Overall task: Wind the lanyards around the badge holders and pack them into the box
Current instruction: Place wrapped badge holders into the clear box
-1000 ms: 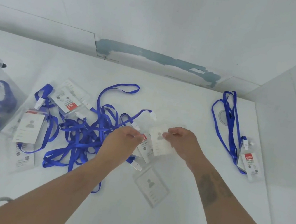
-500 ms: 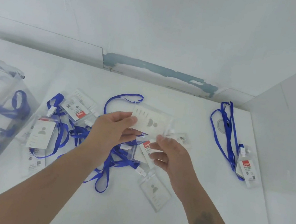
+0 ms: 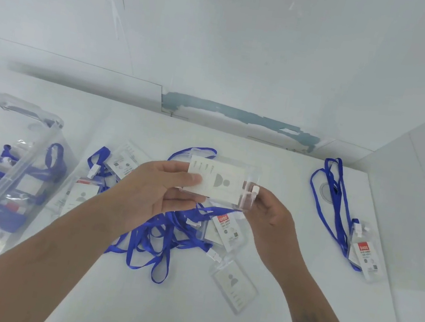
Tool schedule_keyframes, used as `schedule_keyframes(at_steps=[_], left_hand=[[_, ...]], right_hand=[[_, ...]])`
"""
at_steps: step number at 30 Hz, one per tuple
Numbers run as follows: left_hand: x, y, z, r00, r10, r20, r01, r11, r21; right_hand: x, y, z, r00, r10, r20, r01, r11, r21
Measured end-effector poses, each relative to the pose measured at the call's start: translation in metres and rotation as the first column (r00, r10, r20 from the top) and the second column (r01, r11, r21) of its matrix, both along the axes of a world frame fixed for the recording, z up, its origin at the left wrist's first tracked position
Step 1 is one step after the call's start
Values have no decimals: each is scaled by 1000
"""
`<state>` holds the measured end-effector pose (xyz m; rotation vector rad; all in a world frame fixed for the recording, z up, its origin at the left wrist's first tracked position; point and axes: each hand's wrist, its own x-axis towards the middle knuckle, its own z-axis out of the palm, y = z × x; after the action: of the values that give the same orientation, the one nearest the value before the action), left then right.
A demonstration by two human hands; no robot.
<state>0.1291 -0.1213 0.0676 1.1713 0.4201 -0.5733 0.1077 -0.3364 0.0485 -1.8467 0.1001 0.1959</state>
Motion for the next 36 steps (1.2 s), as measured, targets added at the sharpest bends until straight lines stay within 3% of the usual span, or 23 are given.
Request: schedule_keyframes(at_steps=[5, 13, 16, 19, 23, 26, 28, 32, 36], left_hand=[[7, 12, 11, 993, 107, 39, -107, 994, -21], [2, -4, 24, 996, 71, 45, -70, 997, -11], [1, -19, 24, 991, 100, 85, -103, 994, 32], [4, -22, 22, 973, 177, 149, -204, 959, 196], [5, -12, 13, 965, 66, 255, -193, 837, 512], [-2, -6, 10, 965, -56, 256, -120, 774, 622], [-7, -2, 9, 966, -107, 234, -76, 750, 657], [-12, 3, 7, 979, -161, 125, 51, 786, 616], [-17, 6, 11, 962, -271, 19, 235, 866, 442]], right_hand=[[2, -13, 6, 987, -154, 46, 154, 988, 5], [0, 16, -2, 980, -181, 80, 191, 971, -146], [-9, 49, -3, 993, -86, 79, 99, 977, -191], [-18, 63, 2, 993, 104, 55, -80, 938, -336], [-18, 56, 26, 938, 346, -5, -274, 735, -620], [-7, 48, 52, 917, 398, -31, -300, 635, -712], [6, 41, 70, 925, 379, -36, -297, 659, -691], [33, 26, 94, 930, 365, -36, -315, 745, -588], [59, 14, 92, 946, 321, -44, -313, 871, -378]])
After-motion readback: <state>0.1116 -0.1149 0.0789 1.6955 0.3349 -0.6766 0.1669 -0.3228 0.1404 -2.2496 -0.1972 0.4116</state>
